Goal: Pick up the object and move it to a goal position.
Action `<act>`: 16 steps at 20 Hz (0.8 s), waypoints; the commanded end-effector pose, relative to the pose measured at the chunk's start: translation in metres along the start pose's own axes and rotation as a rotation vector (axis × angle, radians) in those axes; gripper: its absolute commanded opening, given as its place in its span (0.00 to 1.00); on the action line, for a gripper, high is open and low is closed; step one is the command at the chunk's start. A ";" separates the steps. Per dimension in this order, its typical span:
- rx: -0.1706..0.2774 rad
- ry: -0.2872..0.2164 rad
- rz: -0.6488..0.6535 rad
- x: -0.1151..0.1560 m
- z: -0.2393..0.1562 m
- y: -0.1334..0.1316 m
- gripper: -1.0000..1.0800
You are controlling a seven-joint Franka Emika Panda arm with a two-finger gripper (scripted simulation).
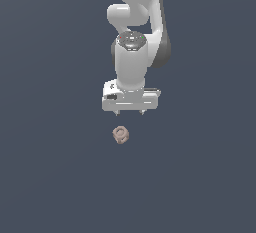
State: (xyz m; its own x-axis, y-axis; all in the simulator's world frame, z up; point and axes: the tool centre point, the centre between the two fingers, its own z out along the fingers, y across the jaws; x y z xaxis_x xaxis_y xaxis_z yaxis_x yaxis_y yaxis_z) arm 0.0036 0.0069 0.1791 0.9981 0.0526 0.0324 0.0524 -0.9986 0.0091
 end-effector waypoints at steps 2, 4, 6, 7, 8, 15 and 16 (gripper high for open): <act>0.000 0.001 0.001 0.000 0.000 0.000 0.96; 0.003 0.006 0.006 0.001 -0.002 0.001 0.96; 0.007 0.016 0.017 0.003 -0.005 0.002 0.96; 0.010 0.023 0.025 0.005 -0.007 0.003 0.96; 0.013 0.029 0.032 0.006 -0.009 0.004 0.96; 0.016 0.037 0.041 0.007 -0.011 0.005 0.96; 0.016 0.036 0.037 0.007 -0.010 0.005 0.96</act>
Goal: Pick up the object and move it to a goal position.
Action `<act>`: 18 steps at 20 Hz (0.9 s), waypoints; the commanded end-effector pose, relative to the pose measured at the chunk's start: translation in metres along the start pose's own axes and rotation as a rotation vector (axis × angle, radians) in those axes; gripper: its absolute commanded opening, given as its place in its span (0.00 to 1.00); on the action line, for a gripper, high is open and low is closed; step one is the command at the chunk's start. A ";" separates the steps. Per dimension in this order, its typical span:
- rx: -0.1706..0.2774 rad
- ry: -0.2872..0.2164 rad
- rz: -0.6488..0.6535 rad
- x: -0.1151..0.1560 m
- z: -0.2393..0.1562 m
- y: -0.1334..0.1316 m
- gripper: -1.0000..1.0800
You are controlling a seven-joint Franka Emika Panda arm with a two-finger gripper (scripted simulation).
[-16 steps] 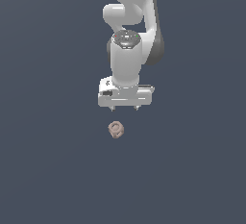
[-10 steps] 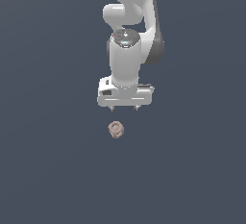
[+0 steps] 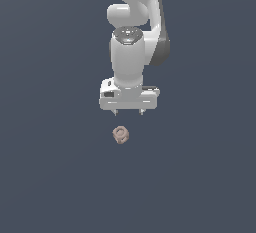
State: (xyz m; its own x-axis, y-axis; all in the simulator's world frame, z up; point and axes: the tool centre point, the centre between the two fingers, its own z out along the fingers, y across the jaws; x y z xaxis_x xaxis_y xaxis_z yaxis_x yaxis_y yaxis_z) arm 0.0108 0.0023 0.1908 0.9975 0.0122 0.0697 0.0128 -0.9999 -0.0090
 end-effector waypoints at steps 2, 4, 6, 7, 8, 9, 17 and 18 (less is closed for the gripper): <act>-0.001 -0.002 -0.015 0.000 0.003 0.001 0.96; -0.002 -0.004 -0.032 0.001 0.006 0.002 0.96; -0.003 -0.007 -0.055 0.002 0.009 0.004 0.96; -0.003 -0.009 -0.068 0.002 0.012 0.004 0.96; -0.004 -0.011 -0.082 0.002 0.014 0.005 0.96; -0.005 -0.013 -0.097 0.003 0.017 0.006 0.96; -0.006 -0.034 -0.268 0.007 0.046 0.017 0.96; -0.006 -0.038 -0.295 0.007 0.050 0.019 0.96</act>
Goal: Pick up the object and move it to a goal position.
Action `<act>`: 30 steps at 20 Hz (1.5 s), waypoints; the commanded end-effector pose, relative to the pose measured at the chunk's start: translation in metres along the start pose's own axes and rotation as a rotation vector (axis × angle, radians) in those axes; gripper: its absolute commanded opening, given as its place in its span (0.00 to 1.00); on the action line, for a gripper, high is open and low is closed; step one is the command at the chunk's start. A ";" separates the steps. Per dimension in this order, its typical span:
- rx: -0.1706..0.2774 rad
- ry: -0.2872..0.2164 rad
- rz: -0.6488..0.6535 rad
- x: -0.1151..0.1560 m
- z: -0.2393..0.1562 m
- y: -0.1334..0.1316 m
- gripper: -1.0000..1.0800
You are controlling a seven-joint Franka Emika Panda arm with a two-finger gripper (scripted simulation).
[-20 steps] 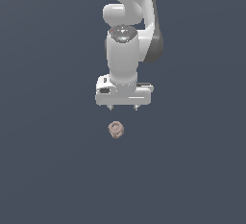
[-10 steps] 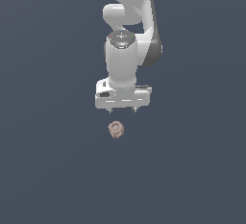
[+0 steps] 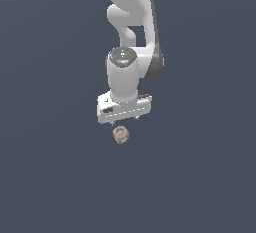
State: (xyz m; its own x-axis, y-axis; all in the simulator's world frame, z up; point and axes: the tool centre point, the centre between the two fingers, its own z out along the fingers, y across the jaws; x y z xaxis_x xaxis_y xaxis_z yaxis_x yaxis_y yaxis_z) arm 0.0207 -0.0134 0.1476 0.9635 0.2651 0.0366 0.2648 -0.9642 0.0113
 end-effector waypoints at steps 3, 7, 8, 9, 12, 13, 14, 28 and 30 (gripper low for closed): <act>0.003 -0.014 -0.115 0.000 0.020 0.007 0.96; 0.007 -0.023 -0.200 0.000 0.035 0.013 0.96; 0.008 -0.024 -0.218 0.000 0.038 0.014 0.96; 0.010 -0.026 -0.235 0.000 0.041 0.015 0.96; 0.013 -0.030 -0.277 0.000 0.049 0.017 0.96; 0.014 -0.031 -0.288 0.000 0.051 0.018 0.96; 0.014 -0.032 -0.298 0.000 0.053 0.018 0.96; 0.017 -0.035 -0.327 -0.001 0.072 0.020 0.96; 0.017 -0.035 -0.328 -0.002 0.083 0.020 0.96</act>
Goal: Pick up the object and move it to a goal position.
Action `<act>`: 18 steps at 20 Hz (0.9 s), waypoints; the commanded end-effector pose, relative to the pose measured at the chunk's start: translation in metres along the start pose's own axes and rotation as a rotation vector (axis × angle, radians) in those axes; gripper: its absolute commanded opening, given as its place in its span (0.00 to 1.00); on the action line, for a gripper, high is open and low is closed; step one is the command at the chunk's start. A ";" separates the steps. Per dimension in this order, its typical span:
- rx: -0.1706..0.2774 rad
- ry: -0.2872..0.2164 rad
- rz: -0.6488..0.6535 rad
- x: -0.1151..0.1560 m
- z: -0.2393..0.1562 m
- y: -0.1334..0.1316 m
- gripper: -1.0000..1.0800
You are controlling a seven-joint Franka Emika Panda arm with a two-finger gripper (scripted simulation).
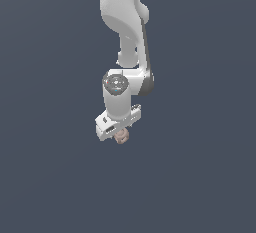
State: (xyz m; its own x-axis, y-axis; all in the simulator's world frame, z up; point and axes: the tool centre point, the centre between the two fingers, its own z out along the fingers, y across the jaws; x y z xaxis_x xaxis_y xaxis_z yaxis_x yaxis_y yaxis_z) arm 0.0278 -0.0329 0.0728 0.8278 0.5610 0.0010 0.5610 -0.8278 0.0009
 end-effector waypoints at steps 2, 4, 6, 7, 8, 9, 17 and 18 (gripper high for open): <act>0.001 -0.001 -0.002 -0.001 0.019 -0.001 0.96; 0.001 -0.001 -0.003 -0.001 0.027 -0.001 0.96; 0.001 -0.001 -0.003 -0.001 0.032 0.000 0.96; 0.001 -0.001 -0.003 -0.001 0.033 0.000 0.96; 0.001 -0.001 -0.003 0.000 0.033 0.000 0.96; 0.001 -0.001 -0.003 0.000 0.033 0.000 0.96; 0.001 -0.001 -0.003 0.000 0.033 0.000 0.00; 0.001 -0.001 -0.003 0.000 0.033 0.000 0.00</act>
State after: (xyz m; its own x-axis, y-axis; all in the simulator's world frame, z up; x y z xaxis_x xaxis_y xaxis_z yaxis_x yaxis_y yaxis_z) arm 0.0278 -0.0337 0.0398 0.8267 0.5627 -0.0002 0.5627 -0.8267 0.0003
